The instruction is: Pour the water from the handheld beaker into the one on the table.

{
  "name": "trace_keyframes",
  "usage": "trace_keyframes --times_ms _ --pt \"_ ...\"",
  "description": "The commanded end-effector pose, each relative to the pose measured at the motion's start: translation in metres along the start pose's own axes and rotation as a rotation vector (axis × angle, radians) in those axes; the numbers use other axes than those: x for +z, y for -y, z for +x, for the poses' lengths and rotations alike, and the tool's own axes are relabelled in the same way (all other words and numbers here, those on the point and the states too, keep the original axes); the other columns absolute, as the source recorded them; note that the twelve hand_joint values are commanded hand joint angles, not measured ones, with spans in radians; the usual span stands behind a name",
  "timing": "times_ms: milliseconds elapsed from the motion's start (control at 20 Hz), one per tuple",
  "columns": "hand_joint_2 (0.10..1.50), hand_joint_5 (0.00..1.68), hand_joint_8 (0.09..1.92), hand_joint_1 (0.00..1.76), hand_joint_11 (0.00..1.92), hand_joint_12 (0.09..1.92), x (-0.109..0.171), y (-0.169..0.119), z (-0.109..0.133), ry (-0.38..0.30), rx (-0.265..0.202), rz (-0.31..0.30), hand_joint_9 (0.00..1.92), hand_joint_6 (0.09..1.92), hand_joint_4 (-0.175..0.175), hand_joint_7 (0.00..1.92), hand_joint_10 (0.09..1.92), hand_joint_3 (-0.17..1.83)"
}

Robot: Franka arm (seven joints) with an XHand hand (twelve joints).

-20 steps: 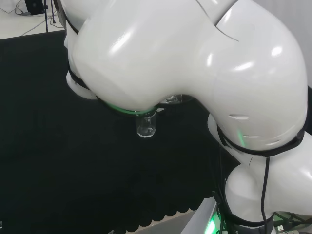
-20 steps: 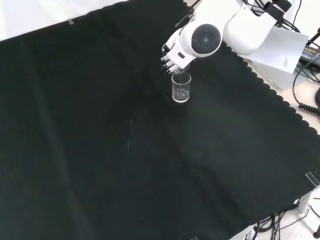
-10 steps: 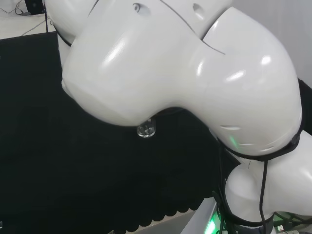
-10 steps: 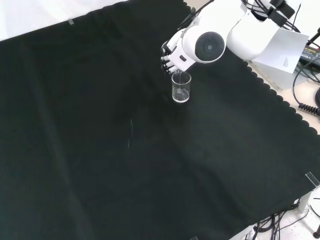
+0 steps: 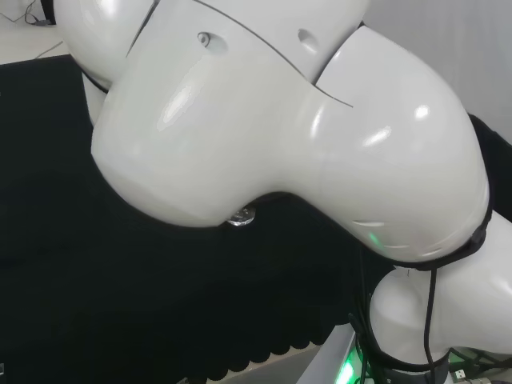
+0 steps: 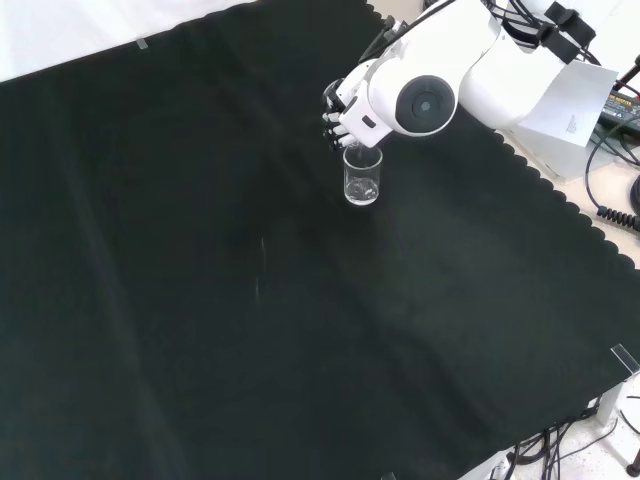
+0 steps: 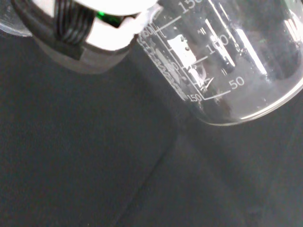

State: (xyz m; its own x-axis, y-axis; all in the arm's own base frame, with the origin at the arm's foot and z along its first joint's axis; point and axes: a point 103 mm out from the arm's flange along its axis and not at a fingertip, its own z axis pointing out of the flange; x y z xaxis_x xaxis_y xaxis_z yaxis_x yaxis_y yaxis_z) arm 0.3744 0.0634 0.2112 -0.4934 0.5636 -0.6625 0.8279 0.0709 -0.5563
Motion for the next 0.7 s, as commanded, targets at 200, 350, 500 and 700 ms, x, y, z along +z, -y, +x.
trace_keyframes --times_ms 200,350,500,700 --pt "1.01 1.53 0.09 1.32 1.59 0.56 0.0003 -0.0003 -0.0001 0.005 -0.004 0.008 1.81 0.09 -0.175 1.58 0.09 -0.17" --pt "1.01 1.53 0.09 1.32 1.59 0.56 -0.004 0.0003 0.0021 0.011 0.0 0.011 1.81 0.09 -0.175 1.58 0.09 -0.17" --pt "1.01 1.53 0.09 1.32 1.59 0.56 -0.005 0.0005 0.0026 0.007 0.0 0.009 1.81 0.09 -0.175 1.58 0.09 -0.17" --pt "1.01 1.53 0.09 1.32 1.59 0.56 -0.004 0.0006 0.002 -0.011 -0.004 0.0 1.81 0.09 -0.175 1.58 0.09 -0.17"
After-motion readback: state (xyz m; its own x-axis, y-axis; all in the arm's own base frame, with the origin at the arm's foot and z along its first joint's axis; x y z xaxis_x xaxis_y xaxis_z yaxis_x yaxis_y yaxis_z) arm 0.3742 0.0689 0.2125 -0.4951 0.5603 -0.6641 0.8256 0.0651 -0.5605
